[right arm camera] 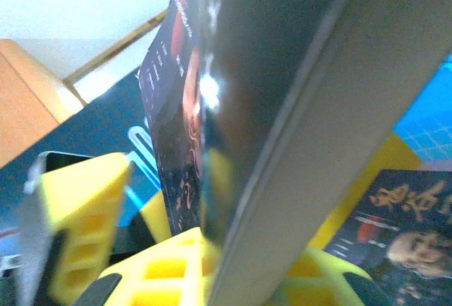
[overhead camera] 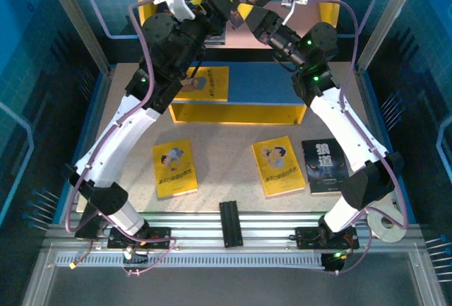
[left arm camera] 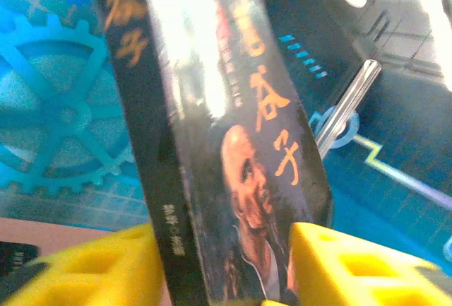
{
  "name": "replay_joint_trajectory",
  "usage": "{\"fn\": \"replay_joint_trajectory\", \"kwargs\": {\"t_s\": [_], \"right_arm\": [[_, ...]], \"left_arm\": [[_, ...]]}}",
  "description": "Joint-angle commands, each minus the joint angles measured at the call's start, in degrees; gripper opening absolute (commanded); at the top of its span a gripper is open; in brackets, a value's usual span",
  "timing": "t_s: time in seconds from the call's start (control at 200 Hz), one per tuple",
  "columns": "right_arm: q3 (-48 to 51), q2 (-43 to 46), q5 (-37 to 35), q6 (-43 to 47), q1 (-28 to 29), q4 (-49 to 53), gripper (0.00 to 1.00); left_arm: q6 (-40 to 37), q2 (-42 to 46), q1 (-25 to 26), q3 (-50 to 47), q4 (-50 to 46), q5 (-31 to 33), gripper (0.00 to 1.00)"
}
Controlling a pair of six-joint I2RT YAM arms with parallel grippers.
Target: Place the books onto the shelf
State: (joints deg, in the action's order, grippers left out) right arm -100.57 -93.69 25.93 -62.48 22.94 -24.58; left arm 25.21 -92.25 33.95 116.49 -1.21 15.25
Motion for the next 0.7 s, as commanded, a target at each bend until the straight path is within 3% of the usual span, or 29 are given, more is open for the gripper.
{"fn": "replay_joint_trajectory", "kwargs": {"t_s": [0.0,0.145,0.27,0.405,0.5,0.696], "right_arm": [[-1.1,0.0,0.6,4.7,-1.9,2.5,0.07],[-2.4,1.0,7.6,10.1,-4.6,10.1,0.07],[-5.0,1.8,14.8,16.9,-7.1,20.1,0.07],[-8.1,2.7,22.2,24.8,-9.2,30.1,0.07],[-11.2,2.3,26.8,29.6,-9.9,37.1,0.08],[-12.0,2.2,33.6,30.0,-10.9,38.3,0.08]], "left_arm": [[-4.4,6.1,0.2,-0.1,-4.3,3.7,0.6],[-4.8,9.7,-2.2,1.3,-19.2,4.9,0.69],[-5.3,11.8,-5.9,2.7,-30.7,0.7,0.75],[-4.8,13.3,-12.5,4.3,-41.1,-7.0,0.79],[-2.7,13.3,-17.9,5.2,-44.5,-16.0,0.8],[-0.2,10.4,-24.2,7.7,-48.2,-31.0,0.8]]}}
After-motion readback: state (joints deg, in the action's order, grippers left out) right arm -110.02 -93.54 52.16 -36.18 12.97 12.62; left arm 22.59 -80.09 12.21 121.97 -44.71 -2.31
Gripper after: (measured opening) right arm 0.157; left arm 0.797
